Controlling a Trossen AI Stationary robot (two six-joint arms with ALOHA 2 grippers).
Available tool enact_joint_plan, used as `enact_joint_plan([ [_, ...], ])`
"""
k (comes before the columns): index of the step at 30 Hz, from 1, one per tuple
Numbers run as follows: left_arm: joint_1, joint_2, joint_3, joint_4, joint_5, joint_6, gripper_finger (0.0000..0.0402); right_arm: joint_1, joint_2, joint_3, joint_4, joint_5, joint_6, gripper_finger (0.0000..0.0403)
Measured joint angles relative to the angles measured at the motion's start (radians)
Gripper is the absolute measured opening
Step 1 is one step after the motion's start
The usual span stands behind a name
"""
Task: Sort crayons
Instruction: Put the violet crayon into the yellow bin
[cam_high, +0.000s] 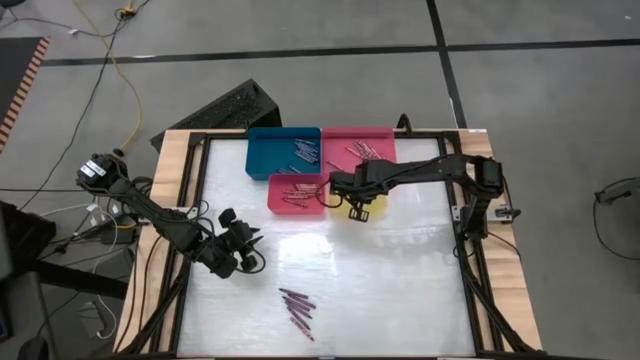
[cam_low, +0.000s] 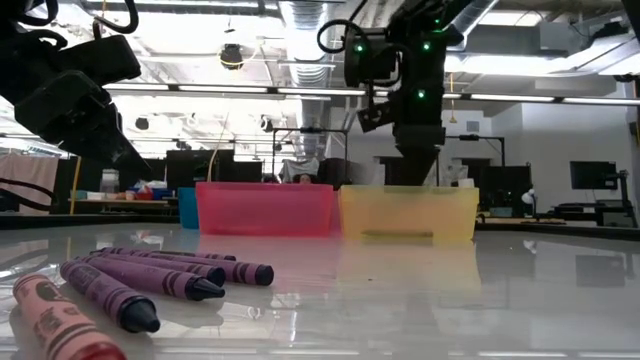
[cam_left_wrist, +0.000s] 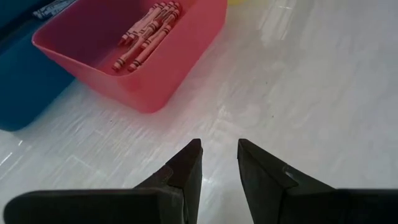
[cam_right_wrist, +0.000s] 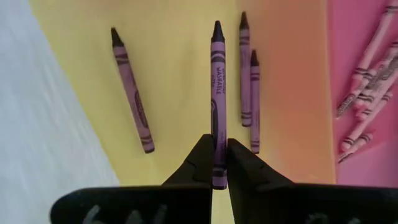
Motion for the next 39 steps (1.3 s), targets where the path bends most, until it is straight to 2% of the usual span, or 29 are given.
enact_joint_plan([
  [4, 0.0, 0.0, 0.0, 0.0, 0.0, 0.004, 0.0094, -0.008, 0.0, -0.044, 0.041, -0.041, -0.016, 0.0036],
  [14, 0.0, 0.0, 0.0, -0.001, -0.006, 0.002, 0.0094, -0.031, 0.0, -0.136, 0.198, -0.048, -0.023, 0.0036],
  [18, 0.0, 0.0, 0.0, -0.001, -0.006, 0.002, 0.0094, -0.051, -0.001, -0.148, 0.222, -0.096, -0.023, 0.0036],
  [32, 0.0, 0.0, 0.0, -0.001, -0.008, 0.007, 0.0094, -0.046, 0.0, -0.085, 0.192, -0.112, -0.053, 0.0039],
  [39, 0.0, 0.0, 0.0, -0.001, -0.008, 0.002, 0.0094, -0.046, 0.0, -0.084, 0.189, -0.117, -0.049, 0.0076],
])
